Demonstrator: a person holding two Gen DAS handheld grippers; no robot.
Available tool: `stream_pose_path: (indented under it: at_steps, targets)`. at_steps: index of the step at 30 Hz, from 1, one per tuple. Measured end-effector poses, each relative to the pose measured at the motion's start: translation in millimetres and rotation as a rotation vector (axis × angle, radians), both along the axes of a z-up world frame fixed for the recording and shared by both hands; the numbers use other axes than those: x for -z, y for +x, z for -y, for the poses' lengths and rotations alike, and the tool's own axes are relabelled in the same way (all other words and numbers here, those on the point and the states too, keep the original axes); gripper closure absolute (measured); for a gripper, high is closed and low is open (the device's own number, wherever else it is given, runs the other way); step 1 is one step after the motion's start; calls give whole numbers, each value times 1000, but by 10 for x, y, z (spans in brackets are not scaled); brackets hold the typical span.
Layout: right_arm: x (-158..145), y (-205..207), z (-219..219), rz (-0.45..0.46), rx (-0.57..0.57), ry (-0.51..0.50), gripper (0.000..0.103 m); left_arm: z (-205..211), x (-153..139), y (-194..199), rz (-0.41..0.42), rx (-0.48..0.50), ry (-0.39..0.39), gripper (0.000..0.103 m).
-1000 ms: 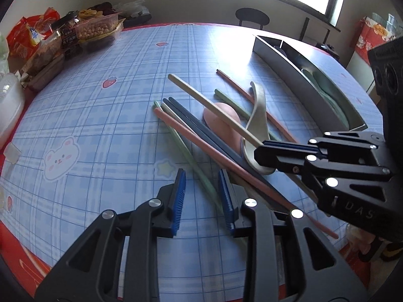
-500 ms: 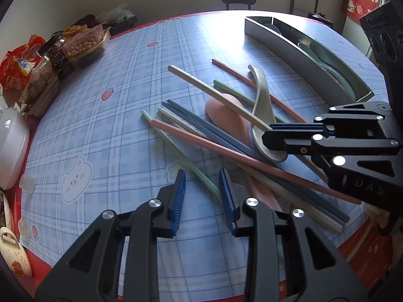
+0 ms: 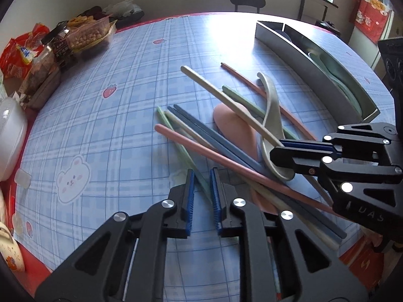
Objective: Organize utensils
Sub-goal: 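Grasp the white chopstick with the right tool while the left tool grasps the green chopstick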
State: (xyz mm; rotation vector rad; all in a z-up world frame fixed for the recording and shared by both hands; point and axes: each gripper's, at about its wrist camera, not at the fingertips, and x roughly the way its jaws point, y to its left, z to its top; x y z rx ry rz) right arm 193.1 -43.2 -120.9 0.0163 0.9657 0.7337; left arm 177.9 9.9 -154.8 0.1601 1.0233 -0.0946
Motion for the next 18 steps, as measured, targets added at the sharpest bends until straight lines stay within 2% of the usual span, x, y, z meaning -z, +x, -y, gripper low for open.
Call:
stream_pose_path:
  at_steps: [3, 10, 15, 18]
  targets:
    - [-7, -2, 4, 1, 3, 2, 95, 67, -2, 38, 6, 44, 56, 90]
    - [5, 4, 3, -2, 0, -2, 95, 19, 7, -160, 22, 24, 69, 90]
    - [12, 26, -6, -3, 0, -3, 95, -65, 22, -285, 62, -15, 11, 90]
    - [10, 27, -9, -1, 0, -4, 96, -57, 36, -323, 91, -28, 8, 90]
